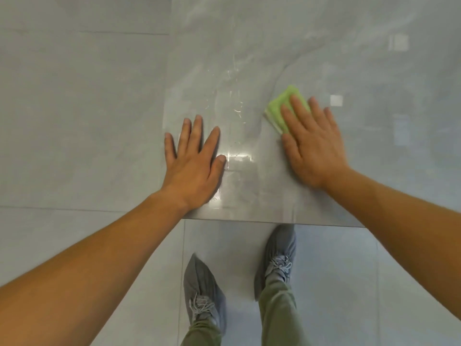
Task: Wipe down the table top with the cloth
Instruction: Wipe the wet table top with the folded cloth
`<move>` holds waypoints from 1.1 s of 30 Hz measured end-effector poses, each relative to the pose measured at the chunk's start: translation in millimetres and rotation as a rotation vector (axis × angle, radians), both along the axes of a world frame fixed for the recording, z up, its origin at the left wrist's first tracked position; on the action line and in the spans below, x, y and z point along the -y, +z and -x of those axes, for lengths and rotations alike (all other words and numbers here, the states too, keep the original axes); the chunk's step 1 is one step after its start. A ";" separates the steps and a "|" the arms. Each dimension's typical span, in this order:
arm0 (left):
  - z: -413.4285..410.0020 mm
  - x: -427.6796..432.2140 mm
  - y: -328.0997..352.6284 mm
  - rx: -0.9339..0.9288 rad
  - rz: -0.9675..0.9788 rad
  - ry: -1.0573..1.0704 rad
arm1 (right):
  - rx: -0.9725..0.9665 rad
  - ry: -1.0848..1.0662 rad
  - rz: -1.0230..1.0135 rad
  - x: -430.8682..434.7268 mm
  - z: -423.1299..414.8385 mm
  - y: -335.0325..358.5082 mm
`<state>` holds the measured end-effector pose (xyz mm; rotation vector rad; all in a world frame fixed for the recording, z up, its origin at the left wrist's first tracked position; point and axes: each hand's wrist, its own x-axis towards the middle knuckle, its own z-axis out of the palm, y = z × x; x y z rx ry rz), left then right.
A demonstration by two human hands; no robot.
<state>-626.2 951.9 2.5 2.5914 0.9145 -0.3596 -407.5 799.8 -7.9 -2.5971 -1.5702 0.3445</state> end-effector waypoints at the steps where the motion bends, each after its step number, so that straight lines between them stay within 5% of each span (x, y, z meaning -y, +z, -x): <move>1: 0.3 -0.3 -0.2 0.005 0.001 -0.002 | -0.020 -0.140 -0.017 -5.7 2.4 1.0; 4: 7.6 3.2 -1.5 0.019 -0.011 -0.004 | -0.023 -0.284 -0.034 -11.0 46.2 2.2; 10: 25.4 8.6 -5.7 -0.002 -0.048 -0.039 | 0.036 0.397 -0.015 37.6 63.9 -7.9; 12: 26.6 6.7 -7.3 -0.003 -0.049 -0.051 | 0.058 0.334 -0.020 43.2 37.4 -7.6; 17: 29.0 6.1 -10.5 -0.003 -0.065 -0.072 | 0.009 -0.280 -0.039 34.8 48.8 0.4; 24: 28.5 6.2 -9.8 -0.002 -0.057 -0.066 | 0.037 0.341 -0.033 58.6 76.3 -7.6; 33: 42.6 -4.7 -9.2 0.127 0.005 -0.025 | 0.005 -0.101 -0.096 59.0 80.4 -4.1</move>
